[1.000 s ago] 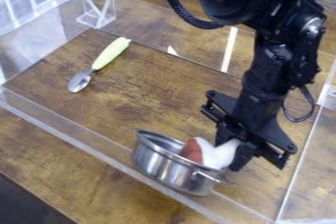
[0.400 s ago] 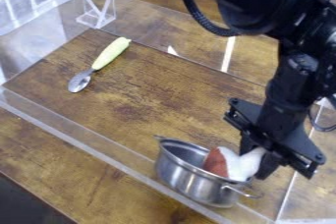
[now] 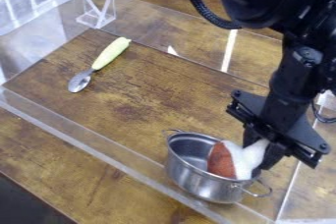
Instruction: Remove the mushroom from the silver pot and put it on the table
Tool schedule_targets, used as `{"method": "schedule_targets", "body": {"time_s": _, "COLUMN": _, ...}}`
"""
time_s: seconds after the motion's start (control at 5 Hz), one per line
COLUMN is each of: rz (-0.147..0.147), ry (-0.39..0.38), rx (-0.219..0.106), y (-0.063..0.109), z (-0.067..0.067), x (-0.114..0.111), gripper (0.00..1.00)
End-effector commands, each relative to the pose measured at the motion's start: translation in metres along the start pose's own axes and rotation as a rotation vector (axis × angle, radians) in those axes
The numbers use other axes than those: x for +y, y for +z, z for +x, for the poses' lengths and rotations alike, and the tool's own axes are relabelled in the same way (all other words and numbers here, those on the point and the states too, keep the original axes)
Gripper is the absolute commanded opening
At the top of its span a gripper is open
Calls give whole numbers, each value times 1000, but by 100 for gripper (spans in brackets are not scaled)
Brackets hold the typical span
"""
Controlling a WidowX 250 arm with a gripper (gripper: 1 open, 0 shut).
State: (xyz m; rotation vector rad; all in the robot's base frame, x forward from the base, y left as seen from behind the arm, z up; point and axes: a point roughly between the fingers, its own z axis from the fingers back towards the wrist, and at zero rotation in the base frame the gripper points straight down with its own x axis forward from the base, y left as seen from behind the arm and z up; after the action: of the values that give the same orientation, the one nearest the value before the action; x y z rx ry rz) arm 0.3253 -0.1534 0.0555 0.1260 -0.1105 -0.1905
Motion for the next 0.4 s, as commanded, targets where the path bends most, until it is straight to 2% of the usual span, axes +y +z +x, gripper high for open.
{"method": "schedule_targets", "body": {"time_s": 0.0, "rz": -18, "ry": -26, "rx": -120, "y": 21, "z": 13, "x": 9, "gripper": 0}}
{"method": "schedule_targets", "body": {"time_s": 0.2, "rz": -38, "ry": 21, "rx": -130, "y": 31, "z": 5, "x": 25, "gripper": 0}}
